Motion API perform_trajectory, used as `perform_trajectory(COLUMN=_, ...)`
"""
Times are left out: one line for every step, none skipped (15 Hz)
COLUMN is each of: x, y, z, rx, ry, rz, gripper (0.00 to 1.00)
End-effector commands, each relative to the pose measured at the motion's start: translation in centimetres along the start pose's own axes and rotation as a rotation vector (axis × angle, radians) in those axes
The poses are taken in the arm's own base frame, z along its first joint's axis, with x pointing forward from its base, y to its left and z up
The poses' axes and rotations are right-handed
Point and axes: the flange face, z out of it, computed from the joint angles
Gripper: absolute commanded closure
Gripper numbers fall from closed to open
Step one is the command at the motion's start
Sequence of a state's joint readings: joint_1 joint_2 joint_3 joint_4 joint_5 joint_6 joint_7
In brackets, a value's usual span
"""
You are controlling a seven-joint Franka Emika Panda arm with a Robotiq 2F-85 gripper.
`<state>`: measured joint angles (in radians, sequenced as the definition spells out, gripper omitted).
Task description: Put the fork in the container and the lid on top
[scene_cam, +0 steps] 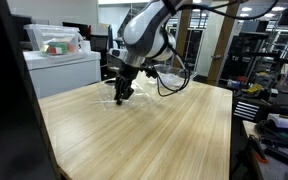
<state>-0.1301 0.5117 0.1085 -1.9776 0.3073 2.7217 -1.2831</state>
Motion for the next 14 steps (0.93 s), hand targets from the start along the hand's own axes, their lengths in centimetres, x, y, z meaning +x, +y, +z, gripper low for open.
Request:
perform_trajectory(x=-1.1, y=-0.8, z=0.1, rx=0.063, ry=-0.018, rz=0.026, gripper=0.93)
perform_trajectory(x=-1.4, y=-1.1, z=0.1, rx=0.077, ry=-0.024, rz=0.022, gripper=0.96)
perform_trajectory(x=-1.5, y=-1.1, z=-0.1, rx=0.077, ry=-0.033, rz=0.028, gripper=0.94)
perform_trajectory(x=-1.8, y=-1.2, z=-0.1, rx=0.084, ry=-0.044, rz=0.035, gripper=0.93)
perform_trajectory(x=-1.9, y=-1.2, z=-0.3, rx=0.083, ry=-0.057, rz=0.047, gripper=0.92)
perform_trajectory(x=-1.9, y=-1.2, z=-0.8, rx=0.085, ry=-0.074, rz=0.066, gripper=0.92)
perform_trajectory(x=-1.9, y=-1.2, z=-1.2, rx=0.087, ry=-0.090, rz=0.081, gripper=0.92)
perform_trajectory(x=-1.7, y=-1.2, z=-2.0, rx=0.084, ry=-0.105, rz=0.099, gripper=0.92)
perform_trajectory(x=-1.5, y=-1.2, z=-2.8, rx=0.090, ry=-0.120, rz=0.115, gripper=0.93)
perform_trajectory(x=-1.2, y=-1.1, z=-3.8, rx=0.090, ry=-0.118, rz=0.115, gripper=0.93)
perform_trajectory(x=-0.9, y=-1.1, z=-4.6, rx=0.091, ry=-0.119, rz=0.121, gripper=0.93)
perform_trajectory(x=-0.6, y=-1.0, z=-5.9, rx=0.087, ry=-0.115, rz=0.124, gripper=0.93)
perform_trajectory(x=-0.3, y=-0.8, z=-6.8, rx=0.084, ry=-0.111, rz=0.129, gripper=0.93)
perform_trajectory(x=-0.3, y=-0.6, z=-7.9, rx=0.083, ry=-0.110, rz=0.131, gripper=0.93)
